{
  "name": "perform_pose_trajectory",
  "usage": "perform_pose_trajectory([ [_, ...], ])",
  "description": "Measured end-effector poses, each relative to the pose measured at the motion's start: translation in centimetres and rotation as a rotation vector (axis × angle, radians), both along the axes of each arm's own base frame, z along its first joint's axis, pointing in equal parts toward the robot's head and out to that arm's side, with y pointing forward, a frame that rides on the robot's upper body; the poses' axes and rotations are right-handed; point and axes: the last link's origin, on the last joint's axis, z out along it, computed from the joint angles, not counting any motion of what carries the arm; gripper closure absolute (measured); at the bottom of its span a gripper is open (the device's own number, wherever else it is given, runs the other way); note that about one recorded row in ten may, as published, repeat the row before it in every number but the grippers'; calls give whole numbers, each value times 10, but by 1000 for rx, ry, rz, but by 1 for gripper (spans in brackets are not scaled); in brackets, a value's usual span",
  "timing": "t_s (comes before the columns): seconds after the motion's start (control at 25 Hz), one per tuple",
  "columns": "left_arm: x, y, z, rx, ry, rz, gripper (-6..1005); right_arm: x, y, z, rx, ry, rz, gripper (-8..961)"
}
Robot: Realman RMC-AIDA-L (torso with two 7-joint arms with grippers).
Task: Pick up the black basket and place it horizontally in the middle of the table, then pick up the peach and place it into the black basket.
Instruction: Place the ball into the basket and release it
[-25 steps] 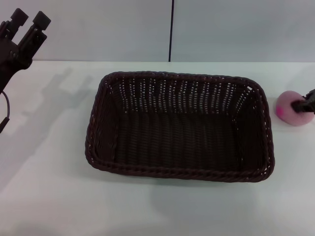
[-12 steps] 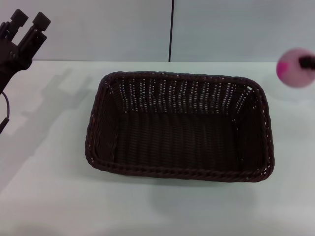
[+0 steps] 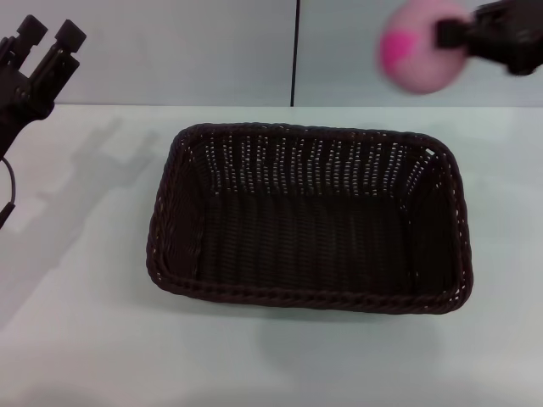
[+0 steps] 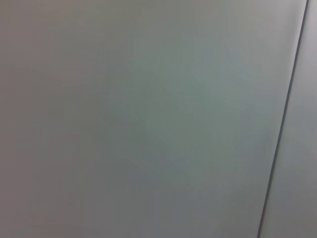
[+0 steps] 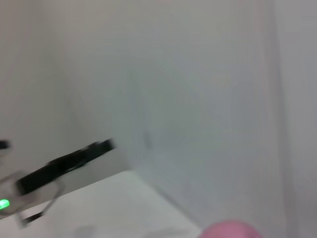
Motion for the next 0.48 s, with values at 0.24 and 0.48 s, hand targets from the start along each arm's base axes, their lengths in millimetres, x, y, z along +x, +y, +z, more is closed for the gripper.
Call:
perform_pose_trajectory([
  [0.24,-1,0,0,-1,-2,3,300,-16,11,-60,-215,-107,38,914],
  [0.48,-3,-2,0,0,-4,11,302,-18,14,-73,-247,-129,29,828],
])
